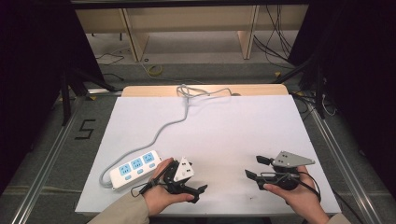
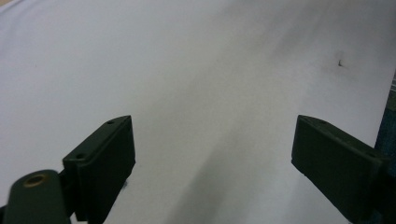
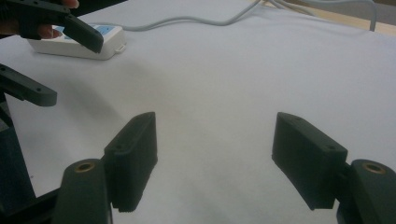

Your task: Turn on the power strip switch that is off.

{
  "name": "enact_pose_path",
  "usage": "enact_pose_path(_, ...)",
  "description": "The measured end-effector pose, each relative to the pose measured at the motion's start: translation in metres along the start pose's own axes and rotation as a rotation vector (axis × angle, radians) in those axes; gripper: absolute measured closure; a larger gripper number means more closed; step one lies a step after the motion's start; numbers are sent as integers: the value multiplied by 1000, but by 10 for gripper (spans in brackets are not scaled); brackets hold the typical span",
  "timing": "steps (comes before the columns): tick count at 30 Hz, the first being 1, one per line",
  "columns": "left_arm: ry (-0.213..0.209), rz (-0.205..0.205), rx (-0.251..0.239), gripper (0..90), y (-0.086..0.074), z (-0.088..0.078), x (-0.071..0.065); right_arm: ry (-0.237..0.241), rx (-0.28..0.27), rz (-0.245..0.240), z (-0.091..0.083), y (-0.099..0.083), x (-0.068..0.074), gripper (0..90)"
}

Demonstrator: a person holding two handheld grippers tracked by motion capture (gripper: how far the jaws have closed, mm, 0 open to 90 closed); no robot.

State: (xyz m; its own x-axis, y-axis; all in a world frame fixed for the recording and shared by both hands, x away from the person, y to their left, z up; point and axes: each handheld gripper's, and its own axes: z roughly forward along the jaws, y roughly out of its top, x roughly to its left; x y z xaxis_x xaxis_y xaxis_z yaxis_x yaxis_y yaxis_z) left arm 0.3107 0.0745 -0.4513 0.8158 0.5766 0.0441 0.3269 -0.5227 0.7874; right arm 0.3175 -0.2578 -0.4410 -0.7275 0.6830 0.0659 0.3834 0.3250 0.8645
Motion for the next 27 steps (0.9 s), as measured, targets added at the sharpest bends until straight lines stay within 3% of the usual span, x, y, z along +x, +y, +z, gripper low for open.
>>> enact_pose_path(5,12,-3,-6,169,1,-1,1,0,5,2,0,0,0,313)
enact_pose_path(9,46,-23,-13,260,2,-2,4,-1,6,3,1,0,0,314)
enact_pose_path(11,74,-27,-26,392,6,-3,6,-1,6,2,1,0,0,314)
enact_pose_path(12,76,-29,-33,543,7,-4,7,0,6,2,1,0,1,313)
enact_pose_path(13,69,-35,-38,619,9,-5,8,-1,7,2,1,0,1,314)
enact_pose_path(14,65,-41,-35,619,10,-7,9,-1,7,2,1,0,1,314)
enact_pose_path(16,60,-35,-30,754,10,-9,11,0,8,3,1,0,1,314)
enact_pose_path(18,62,-54,-30,893,12,-11,12,1,7,2,1,0,0,314)
enact_pose_path(20,51,-66,-24,895,14,-11,14,3,11,2,1,0,0,314)
enact_pose_path(27,45,-53,0,896,14,-12,15,3,12,3,2,0,1,314)
